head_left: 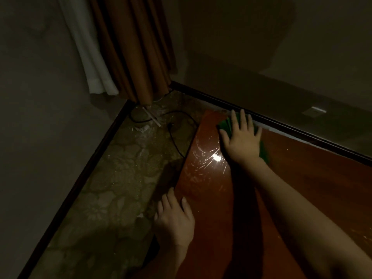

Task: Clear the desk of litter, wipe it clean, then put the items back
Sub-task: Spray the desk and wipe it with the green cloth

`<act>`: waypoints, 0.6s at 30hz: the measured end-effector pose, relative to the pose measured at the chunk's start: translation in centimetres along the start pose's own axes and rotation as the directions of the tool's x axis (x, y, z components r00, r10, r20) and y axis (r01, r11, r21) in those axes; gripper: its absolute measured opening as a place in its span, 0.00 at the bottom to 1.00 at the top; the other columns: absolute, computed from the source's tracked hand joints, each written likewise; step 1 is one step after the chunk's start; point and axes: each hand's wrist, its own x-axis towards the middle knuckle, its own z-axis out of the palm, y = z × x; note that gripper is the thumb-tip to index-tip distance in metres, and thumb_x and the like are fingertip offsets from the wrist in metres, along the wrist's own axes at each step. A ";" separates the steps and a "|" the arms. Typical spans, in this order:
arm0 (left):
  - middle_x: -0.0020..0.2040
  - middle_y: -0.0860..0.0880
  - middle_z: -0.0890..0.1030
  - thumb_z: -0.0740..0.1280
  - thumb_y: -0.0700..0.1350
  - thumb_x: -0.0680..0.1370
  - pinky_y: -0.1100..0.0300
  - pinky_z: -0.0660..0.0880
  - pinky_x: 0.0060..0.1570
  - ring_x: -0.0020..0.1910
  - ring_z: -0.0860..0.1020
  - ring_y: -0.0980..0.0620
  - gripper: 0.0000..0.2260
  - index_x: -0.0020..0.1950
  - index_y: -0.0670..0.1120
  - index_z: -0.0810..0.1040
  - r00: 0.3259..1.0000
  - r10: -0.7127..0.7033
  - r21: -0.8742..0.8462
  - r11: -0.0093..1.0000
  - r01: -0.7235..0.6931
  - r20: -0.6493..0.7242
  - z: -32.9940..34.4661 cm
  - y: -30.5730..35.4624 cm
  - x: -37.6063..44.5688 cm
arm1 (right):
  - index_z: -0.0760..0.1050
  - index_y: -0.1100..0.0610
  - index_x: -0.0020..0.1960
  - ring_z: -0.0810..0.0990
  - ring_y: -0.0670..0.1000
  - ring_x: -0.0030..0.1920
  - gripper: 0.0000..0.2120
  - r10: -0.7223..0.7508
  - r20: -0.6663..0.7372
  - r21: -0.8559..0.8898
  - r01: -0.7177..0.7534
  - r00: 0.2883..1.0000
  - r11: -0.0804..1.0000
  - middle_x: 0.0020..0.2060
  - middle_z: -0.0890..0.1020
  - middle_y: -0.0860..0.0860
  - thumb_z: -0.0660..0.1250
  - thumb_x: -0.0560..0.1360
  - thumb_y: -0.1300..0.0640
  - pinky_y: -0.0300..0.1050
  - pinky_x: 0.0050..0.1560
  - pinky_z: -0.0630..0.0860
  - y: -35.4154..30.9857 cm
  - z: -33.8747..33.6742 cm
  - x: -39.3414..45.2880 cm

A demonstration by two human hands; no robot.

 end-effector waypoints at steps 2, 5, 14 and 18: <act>0.47 0.42 0.82 0.53 0.52 0.76 0.53 0.77 0.39 0.43 0.81 0.43 0.22 0.55 0.39 0.79 1.000 0.005 -0.006 1.000 -0.005 0.005 -0.1 0.0 -0.1 | 0.41 0.49 0.78 0.42 0.56 0.77 0.32 -0.070 0.014 0.001 0.070 0.997 0.998 0.78 0.43 0.52 0.44 0.79 0.37 0.64 0.74 0.43 -2.3 0.0 0.2; 0.47 0.43 0.82 0.53 0.52 0.76 0.54 0.77 0.41 0.45 0.81 0.43 0.22 0.56 0.40 0.79 0.999 0.013 0.010 1.000 -0.013 0.034 -0.1 0.1 0.0 | 0.40 0.47 0.78 0.39 0.54 0.77 0.31 -0.304 0.041 -0.019 0.305 0.952 0.952 0.77 0.42 0.50 0.44 0.80 0.37 0.61 0.75 0.40 -5.1 1.1 -3.4; 0.60 0.44 0.77 0.51 0.53 0.80 0.54 0.70 0.56 0.58 0.75 0.47 0.22 0.67 0.42 0.70 0.998 0.034 -0.059 0.998 -0.037 -0.061 0.0 -0.5 -0.4 | 0.42 0.45 0.77 0.42 0.51 0.77 0.30 -0.352 0.049 -0.081 0.355 0.935 0.931 0.77 0.48 0.49 0.36 0.78 0.34 0.58 0.74 0.36 3.3 3.7 -14.0; 0.68 0.45 0.71 0.53 0.47 0.82 0.61 0.61 0.62 0.67 0.68 0.49 0.19 0.72 0.44 0.66 0.998 0.037 -0.323 0.945 -0.049 -0.042 -1.3 -1.8 -1.0 | 0.40 0.48 0.78 0.40 0.53 0.77 0.30 0.016 -0.041 -0.004 -0.016 0.999 1.000 0.77 0.42 0.50 0.40 0.79 0.38 0.61 0.74 0.37 0.5 3.1 -10.0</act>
